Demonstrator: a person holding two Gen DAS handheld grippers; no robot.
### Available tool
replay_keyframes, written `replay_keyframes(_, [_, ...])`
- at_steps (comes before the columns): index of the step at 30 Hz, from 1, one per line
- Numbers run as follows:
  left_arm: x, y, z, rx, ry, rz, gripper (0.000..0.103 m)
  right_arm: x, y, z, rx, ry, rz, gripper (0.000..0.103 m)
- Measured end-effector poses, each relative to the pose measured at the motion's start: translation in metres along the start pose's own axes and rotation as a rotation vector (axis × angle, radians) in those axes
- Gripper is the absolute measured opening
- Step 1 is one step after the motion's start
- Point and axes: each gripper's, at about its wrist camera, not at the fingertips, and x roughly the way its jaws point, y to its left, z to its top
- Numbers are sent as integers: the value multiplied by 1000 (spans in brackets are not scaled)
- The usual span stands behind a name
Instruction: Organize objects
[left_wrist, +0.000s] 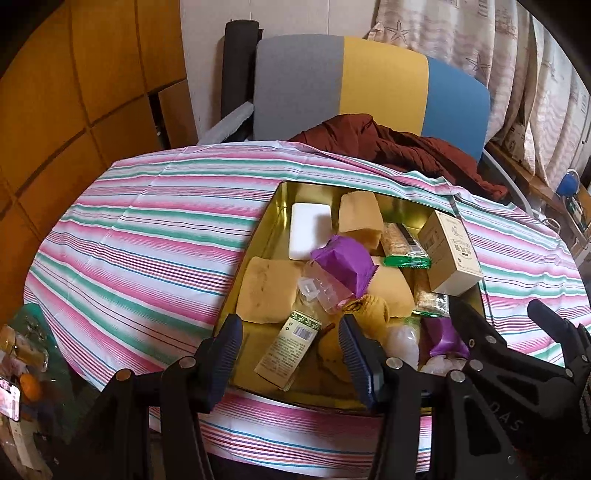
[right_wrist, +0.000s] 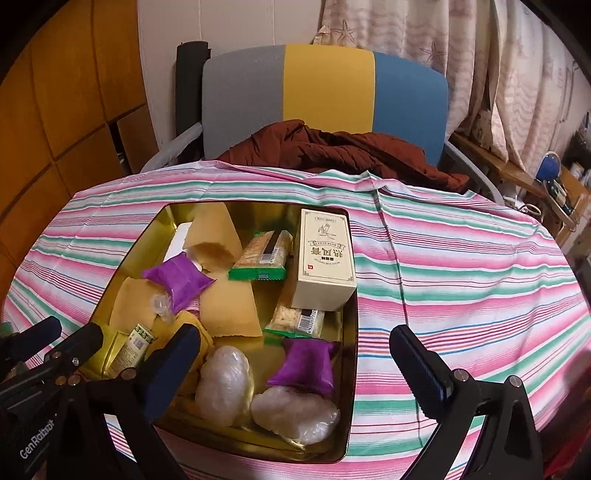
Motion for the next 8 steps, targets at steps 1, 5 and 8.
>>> replay_keyframes(1, [0, -1, 0, 2, -1, 1, 55, 0, 0, 0, -1, -2, -2, 103])
replay_keyframes(5, [0, -2, 0, 4, -14, 12, 55, 3, -1, 0, 1, 4, -6, 103])
replay_keyframes(8, [0, -3, -1, 17, -25, 34, 55, 5, -3, -1, 10, 11, 0, 103])
